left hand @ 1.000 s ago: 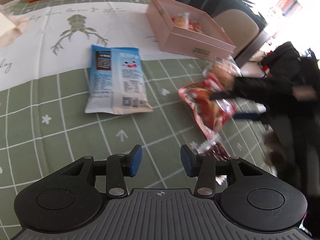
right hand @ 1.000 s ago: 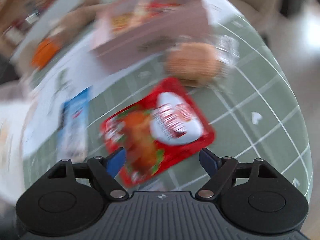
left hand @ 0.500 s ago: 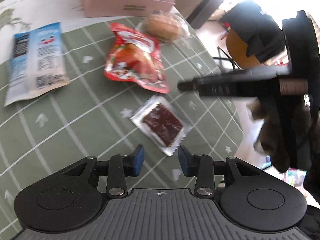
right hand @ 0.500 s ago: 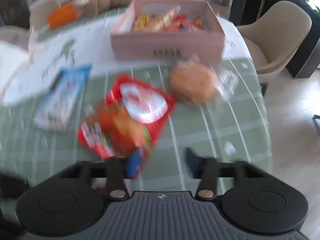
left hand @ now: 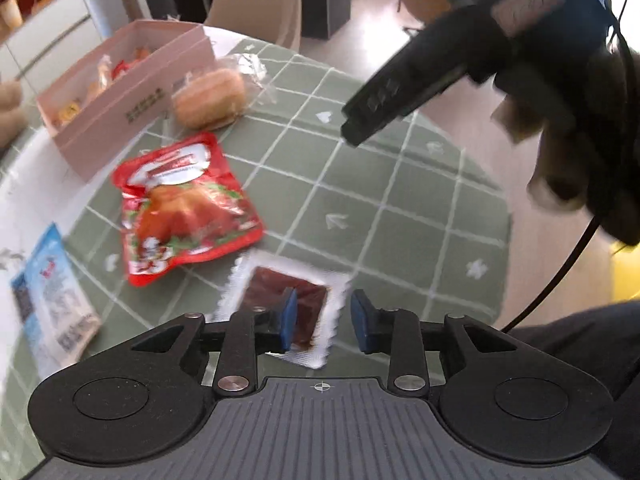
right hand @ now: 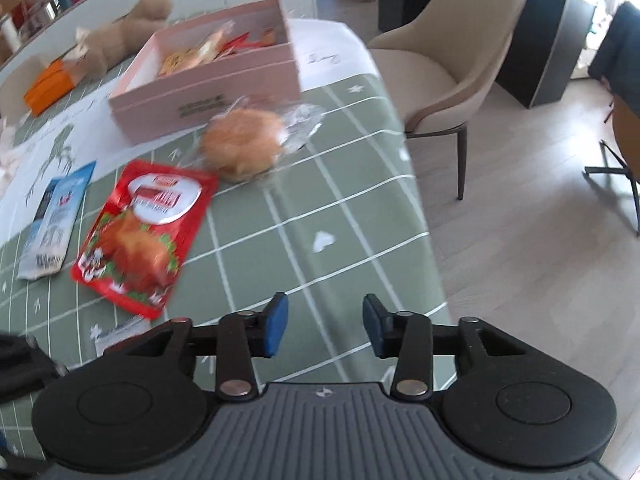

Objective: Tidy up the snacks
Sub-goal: 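Grasp the brown square cake packet with the left gripper while the right grasps the roast-duck packet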

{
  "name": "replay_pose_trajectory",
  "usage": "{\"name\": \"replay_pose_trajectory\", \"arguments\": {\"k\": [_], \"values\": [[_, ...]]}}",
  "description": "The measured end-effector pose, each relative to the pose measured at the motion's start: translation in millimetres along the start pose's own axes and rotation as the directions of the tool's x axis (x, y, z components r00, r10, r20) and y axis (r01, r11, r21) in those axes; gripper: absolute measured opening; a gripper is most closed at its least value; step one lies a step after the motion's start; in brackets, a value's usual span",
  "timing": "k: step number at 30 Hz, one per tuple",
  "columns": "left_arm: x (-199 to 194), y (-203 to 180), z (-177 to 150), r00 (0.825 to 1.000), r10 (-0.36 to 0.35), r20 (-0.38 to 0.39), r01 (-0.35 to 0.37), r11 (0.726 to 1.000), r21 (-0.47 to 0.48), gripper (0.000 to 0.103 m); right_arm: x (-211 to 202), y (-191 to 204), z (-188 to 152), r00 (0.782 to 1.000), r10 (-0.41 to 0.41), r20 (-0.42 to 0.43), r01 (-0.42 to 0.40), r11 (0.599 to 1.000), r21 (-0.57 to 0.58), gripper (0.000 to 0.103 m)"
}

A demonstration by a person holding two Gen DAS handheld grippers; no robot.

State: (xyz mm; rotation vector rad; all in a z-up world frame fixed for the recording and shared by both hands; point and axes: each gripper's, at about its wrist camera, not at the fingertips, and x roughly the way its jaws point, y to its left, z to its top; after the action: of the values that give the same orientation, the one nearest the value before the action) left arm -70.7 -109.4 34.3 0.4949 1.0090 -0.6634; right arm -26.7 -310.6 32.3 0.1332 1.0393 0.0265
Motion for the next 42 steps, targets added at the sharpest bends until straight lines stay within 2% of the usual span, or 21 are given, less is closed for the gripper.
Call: {"name": "replay_pose_trajectory", "arguments": {"k": [1, 3, 6, 10, 12, 13, 14, 18, 19, 20, 21, 23, 25, 27, 29, 32, 33, 35, 37, 40, 42], "values": [[-1, 5, -3, 1.000, 0.020, 0.001, -0.020, 1.000, -0.013, 0.031, 0, -1, 1, 1.000, 0.008, 0.004, -0.008, 1.000, 0.002, 0.051], [-3, 23, -9, 0.999, 0.054, -0.007, -0.054, 0.995, -0.082, 0.032, 2, 2, 5, 0.999, 0.041, 0.003, -0.041, 0.999, 0.005, 0.064], [-9, 52, -22, 0.992, 0.122, -0.031, -0.126, 0.976, -0.177, 0.031, 11, 21, 18, 0.991, 0.137, -0.007, -0.137, 0.990, 0.030, 0.074], [-19, 85, -41, 0.978, 0.196, -0.068, -0.207, 0.933, -0.293, 0.031, 36, 57, 42, 0.967, 0.253, -0.035, -0.248, 0.963, 0.108, 0.080], [-27, 100, -53, 0.978, 0.196, -0.071, -0.208, 0.904, -0.373, 0.031, 50, 75, 51, 0.966, 0.255, -0.050, -0.245, 0.957, 0.154, 0.080], [-33, 107, -59, 0.981, 0.185, -0.065, -0.195, 0.884, -0.425, 0.031, 59, 85, 56, 0.968, 0.243, -0.059, -0.230, 0.958, 0.170, 0.080], [-38, 115, -66, 0.984, 0.172, -0.055, -0.177, 0.859, -0.480, 0.031, 62, 93, 59, 0.974, 0.220, -0.047, -0.210, 0.964, 0.166, 0.088], [-51, 140, -91, 0.996, 0.093, -0.007, -0.072, 0.716, -0.695, 0.031, 74, 128, 62, 0.991, 0.128, -0.031, -0.127, 0.991, 0.032, 0.093], [-54, 145, -98, 0.997, 0.072, 0.004, -0.046, 0.678, -0.734, 0.031, 74, 132, 59, 0.992, 0.121, -0.027, -0.121, 0.993, -0.012, 0.092], [-55, 150, -102, 0.998, 0.054, 0.010, -0.026, 0.638, -0.770, 0.031, 72, 136, 54, 0.993, 0.117, -0.016, -0.117, 0.991, -0.063, 0.085], [-53, 153, -104, 0.999, 0.044, 0.020, -0.011, 0.606, -0.795, 0.031, 69, 137, 50, 0.995, 0.098, -0.004, -0.098, 0.990, -0.098, 0.073], [-53, 160, -108, 0.998, 0.038, 0.047, 0.018, 0.545, -0.839, 0.031, 63, 130, 40, 0.994, 0.106, 0.012, -0.103, 0.982, -0.158, 0.067], [-48, 162, -105, 0.998, 0.046, 0.051, 0.019, 0.521, -0.853, 0.031, 56, 115, 31, 0.994, 0.109, 0.015, -0.105, 0.980, -0.168, 0.066], [-39, 162, -97, 0.998, 0.047, 0.032, 0.002, 0.531, -0.847, 0.031, 48, 99, 22, 0.994, 0.109, 0.018, -0.105, 0.980, -0.169, 0.067], [-32, 160, -87, 0.998, 0.051, 0.030, -0.004, 0.567, -0.823, 0.031, 43, 86, 15, 0.994, 0.111, 0.015, -0.106, 0.979, -0.177, 0.067], [-18, 153, -63, 0.998, 0.058, 0.027, -0.020, 0.678, -0.735, 0.031, 35, 73, 3, 0.994, 0.109, 0.019, -0.103, 0.972, -0.211, 0.070], [-14, 149, -55, 0.998, 0.058, 0.029, -0.022, 0.720, -0.694, 0.032, 35, 68, -1, 0.995, 0.101, 0.021, -0.094, 0.972, -0.214, 0.079], [-8, 144, -45, 0.998, 0.052, 0.032, -0.021, 0.775, -0.631, 0.032, 34, 59, -7, 0.996, 0.084, 0.032, -0.076, 0.976, -0.202, 0.092], [-6, 142, -39, 0.998, 0.056, 0.018, -0.034, 0.800, -0.599, 0.032, 35, 54, -11, 0.997, 0.069, 0.039, -0.061, 0.980, -0.188, 0.099], [-15, 140, -42, 0.995, 0.103, 0.010, -0.078, 0.805, -0.588, 0.032, 35, 50, -15, 0.996, 0.066, 0.056, -0.055, 0.983, -0.178, 0.103], [-24, 136, -45, 0.994, 0.100, 0.031, -0.064, 0.812, -0.581, 0.032, 35, 51, -18, 0.995, 0.065, 0.076, -0.051, 0.983, -0.176, 0.103]]}}
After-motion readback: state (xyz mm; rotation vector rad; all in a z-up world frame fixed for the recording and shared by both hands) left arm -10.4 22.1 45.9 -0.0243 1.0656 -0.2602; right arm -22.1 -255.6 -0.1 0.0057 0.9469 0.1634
